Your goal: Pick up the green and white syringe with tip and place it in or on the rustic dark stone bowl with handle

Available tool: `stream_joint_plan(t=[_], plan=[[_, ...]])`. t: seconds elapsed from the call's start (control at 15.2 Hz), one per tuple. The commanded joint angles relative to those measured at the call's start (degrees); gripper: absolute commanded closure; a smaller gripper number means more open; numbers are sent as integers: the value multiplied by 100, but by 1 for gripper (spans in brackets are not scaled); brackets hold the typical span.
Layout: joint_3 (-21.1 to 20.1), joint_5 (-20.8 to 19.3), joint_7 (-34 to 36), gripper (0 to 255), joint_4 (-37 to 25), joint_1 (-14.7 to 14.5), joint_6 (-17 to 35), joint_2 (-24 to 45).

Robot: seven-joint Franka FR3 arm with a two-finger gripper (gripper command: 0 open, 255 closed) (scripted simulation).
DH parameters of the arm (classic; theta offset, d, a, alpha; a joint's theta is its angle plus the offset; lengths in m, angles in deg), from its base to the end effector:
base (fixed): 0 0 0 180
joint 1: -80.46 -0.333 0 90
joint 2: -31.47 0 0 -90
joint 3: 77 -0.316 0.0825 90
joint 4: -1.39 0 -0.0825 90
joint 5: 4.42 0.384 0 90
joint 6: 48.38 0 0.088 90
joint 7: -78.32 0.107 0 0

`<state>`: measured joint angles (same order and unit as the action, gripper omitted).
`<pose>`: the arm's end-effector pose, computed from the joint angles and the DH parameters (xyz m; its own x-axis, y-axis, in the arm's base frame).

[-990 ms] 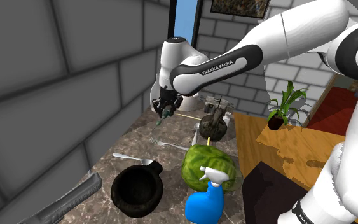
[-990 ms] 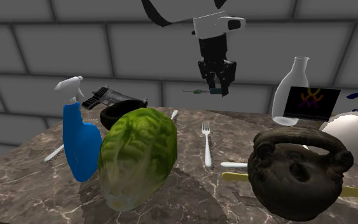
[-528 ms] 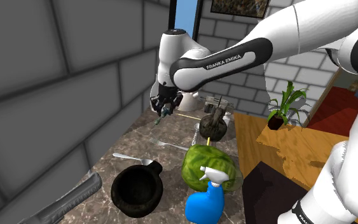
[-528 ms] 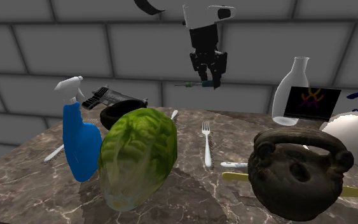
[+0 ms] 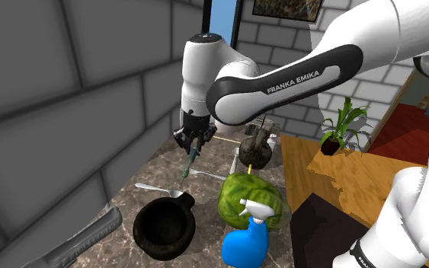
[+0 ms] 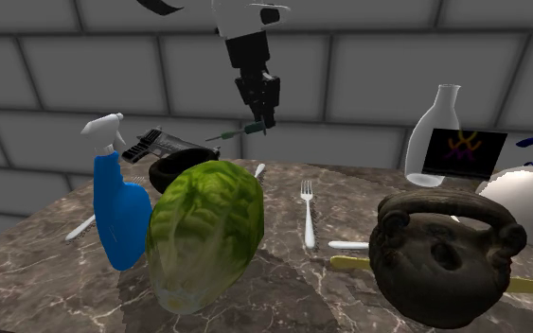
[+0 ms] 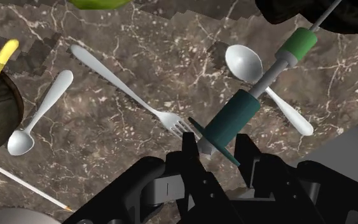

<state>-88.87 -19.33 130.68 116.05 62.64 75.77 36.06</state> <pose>0.5100 0.2769 0.4286 0.9468 -0.2441 0.2099 -0.2635 -0.9621 0.0697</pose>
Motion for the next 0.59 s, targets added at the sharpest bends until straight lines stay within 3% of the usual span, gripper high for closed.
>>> stream_joint_plan(t=[0.0,0.53], plan=[[-120,-10,270,255,87,-141,-59,-89],[-630,-23,1309,255,184,-705,-370,-270]])
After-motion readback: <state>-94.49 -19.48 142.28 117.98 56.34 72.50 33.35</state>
